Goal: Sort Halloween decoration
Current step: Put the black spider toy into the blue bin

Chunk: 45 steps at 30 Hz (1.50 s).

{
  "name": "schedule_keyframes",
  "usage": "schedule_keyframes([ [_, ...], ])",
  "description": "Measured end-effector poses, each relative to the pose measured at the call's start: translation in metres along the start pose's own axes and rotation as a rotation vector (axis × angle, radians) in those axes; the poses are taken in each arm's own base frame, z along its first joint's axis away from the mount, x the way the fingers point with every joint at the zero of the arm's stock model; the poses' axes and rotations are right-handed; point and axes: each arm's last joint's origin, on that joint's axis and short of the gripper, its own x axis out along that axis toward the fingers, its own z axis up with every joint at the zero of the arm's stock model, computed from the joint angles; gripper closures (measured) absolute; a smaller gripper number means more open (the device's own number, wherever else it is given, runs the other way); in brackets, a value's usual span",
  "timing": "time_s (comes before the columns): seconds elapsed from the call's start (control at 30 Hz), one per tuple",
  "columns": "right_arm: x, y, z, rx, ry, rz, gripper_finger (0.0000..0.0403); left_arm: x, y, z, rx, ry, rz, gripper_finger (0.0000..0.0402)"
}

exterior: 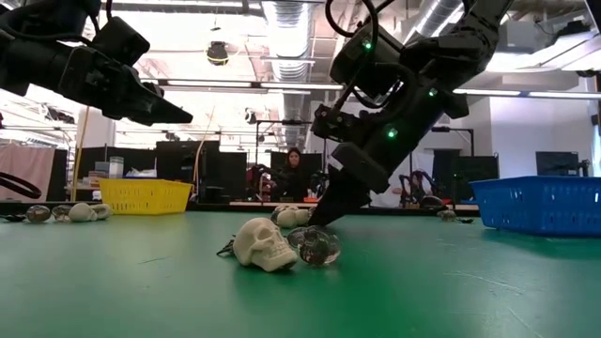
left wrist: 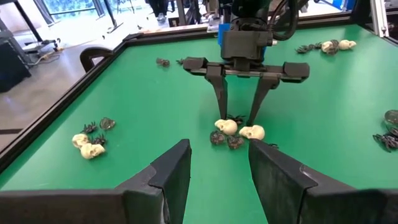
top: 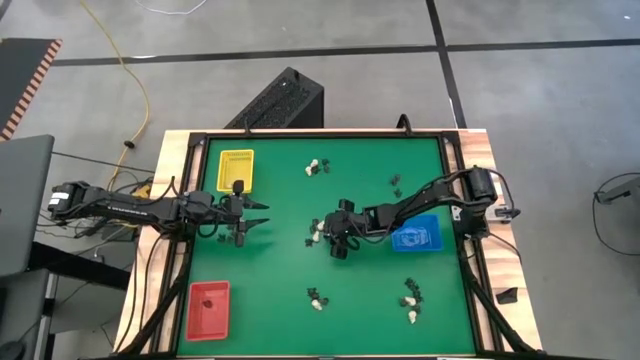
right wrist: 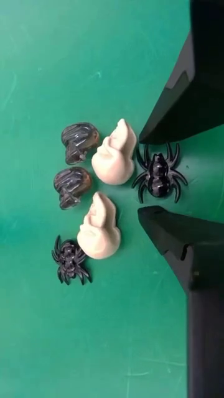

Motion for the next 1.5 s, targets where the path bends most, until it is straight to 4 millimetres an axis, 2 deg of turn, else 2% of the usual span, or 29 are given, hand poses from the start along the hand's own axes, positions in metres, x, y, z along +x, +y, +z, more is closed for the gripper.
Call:
schedule_keyframes([
  [0.23, -0.002, 0.000, 0.000, 0.016, 0.014, -0.001, 0.0248, 0.000, 0.000, 0.000, -0.005, 0.000, 0.000, 0.0249],
  [0.37, -0.013, 0.000, 0.003, 0.014, 0.015, 0.009, 0.0257, 0.000, 0.000, 0.000, -0.008, 0.000, 0.000, 0.0249],
  [0.5, -0.038, -0.002, 0.009, 0.002, 0.033, 0.015, 0.0244, 0.000, 0.000, 0.000, -0.008, 0.000, 0.000, 0.0249],
  [0.77, -0.106, -0.013, 0.015, 0.046, 0.108, 0.006, 0.0246, 0.000, 0.000, 0.000, -0.008, 0.003, -0.001, 0.0249],
  [1.07, -0.172, -0.017, -0.007, 0.221, 0.283, -0.037, 0.0245, 0.000, 0.000, -0.001, -0.011, 0.006, -0.001, 0.0249],
  [1.27, -0.197, -0.011, -0.021, 0.307, 0.350, -0.065, 0.0246, 0.000, 0.000, -0.001, -0.011, 0.007, -0.001, 0.0249],
  [1.5, -0.206, -0.005, -0.039, 0.344, 0.472, -0.199, 0.0239, 0.000, 0.000, -0.001, -0.014, 0.007, -0.001, 0.0249],
])
